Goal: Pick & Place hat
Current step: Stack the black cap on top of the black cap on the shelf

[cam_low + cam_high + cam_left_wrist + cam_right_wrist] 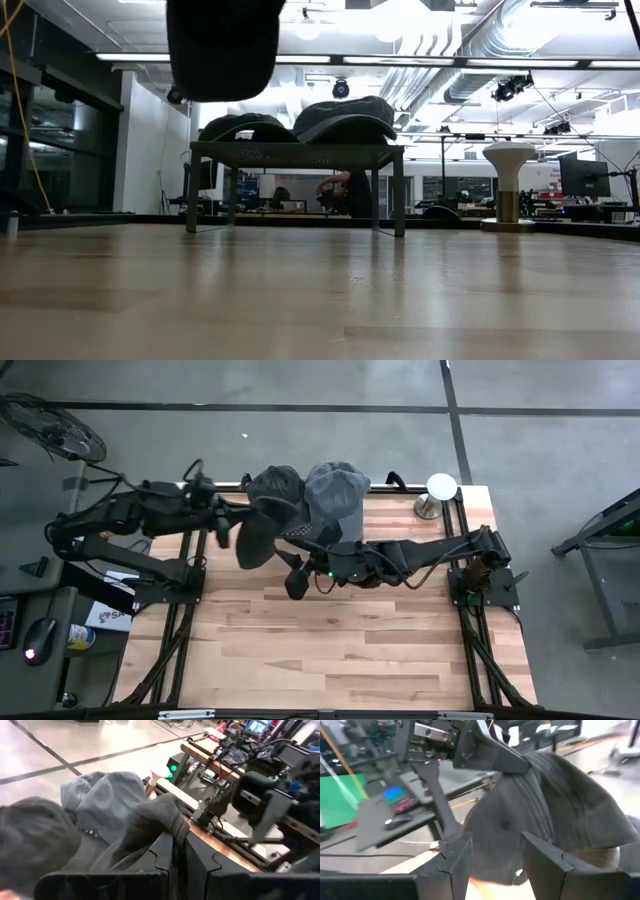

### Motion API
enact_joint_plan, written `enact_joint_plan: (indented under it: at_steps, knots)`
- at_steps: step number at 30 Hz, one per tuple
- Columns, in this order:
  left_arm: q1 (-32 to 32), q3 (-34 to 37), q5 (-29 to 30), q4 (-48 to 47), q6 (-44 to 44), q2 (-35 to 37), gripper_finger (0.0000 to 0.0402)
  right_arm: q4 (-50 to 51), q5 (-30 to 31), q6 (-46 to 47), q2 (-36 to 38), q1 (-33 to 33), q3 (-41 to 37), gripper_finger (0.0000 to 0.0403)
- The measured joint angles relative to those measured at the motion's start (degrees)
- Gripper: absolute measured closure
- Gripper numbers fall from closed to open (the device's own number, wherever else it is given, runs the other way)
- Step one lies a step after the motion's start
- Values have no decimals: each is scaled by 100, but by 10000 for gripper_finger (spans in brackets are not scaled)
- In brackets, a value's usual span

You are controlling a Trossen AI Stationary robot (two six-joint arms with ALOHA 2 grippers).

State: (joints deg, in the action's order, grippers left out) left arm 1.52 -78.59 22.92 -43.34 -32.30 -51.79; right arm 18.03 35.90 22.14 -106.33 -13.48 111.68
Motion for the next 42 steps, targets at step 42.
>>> enact_joint_plan:
  at_steps: [42]
  knots:
    - [0, 0, 364, 2003, 485, -1372, 379, -36, 1912, -1317, -408, -39, -4, 98]
